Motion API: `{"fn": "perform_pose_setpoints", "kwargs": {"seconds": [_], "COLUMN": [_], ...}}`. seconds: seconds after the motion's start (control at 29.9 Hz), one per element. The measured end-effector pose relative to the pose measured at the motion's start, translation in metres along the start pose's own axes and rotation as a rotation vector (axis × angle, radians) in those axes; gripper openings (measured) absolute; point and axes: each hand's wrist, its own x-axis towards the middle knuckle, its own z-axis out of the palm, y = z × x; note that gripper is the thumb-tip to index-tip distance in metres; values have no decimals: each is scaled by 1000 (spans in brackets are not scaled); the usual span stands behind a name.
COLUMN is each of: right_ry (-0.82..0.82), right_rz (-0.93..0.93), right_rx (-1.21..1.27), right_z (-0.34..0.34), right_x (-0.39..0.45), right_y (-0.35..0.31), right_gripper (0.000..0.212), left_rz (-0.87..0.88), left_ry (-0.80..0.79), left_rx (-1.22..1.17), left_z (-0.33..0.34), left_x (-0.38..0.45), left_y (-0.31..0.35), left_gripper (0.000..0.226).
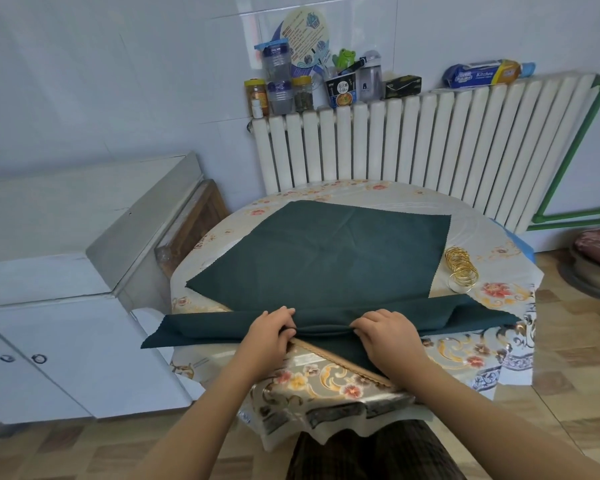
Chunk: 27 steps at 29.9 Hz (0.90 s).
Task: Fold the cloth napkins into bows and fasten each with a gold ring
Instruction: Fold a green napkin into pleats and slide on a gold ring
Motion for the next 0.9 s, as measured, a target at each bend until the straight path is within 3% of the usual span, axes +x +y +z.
{"fn": "perform_pose_setpoints", "kwargs": {"seconds": [0.2, 0.3, 0.47, 0.6, 0.77, 0.9], "right_ry": [-54, -108, -181, -193, -295, -405], "right_rz": [95, 179, 154, 194, 342, 401], "right_rx": [-64, -78, 175, 355, 417, 414], "right_z": [-22, -29, -26, -14, -6, -4], "right_x": [-16, -16, -6, 9, 28, 34], "right_y": [22, 25, 6, -14, -30, -33], "right_gripper": [5, 18, 22, 20, 14, 29], "left_rz": [49, 47, 70, 91, 34, -65], "left_ry": [-10, -22, -115, -187, -192, -170], "left_rx": [11, 20, 114, 210, 14, 98], "left_z": [24, 31, 34, 37, 27, 6], "left_x": [2, 2, 3, 4, 10, 10], "left_y": [31, 42, 42, 40, 32, 3], "left_gripper": [11, 7, 42, 46, 45, 46]}}
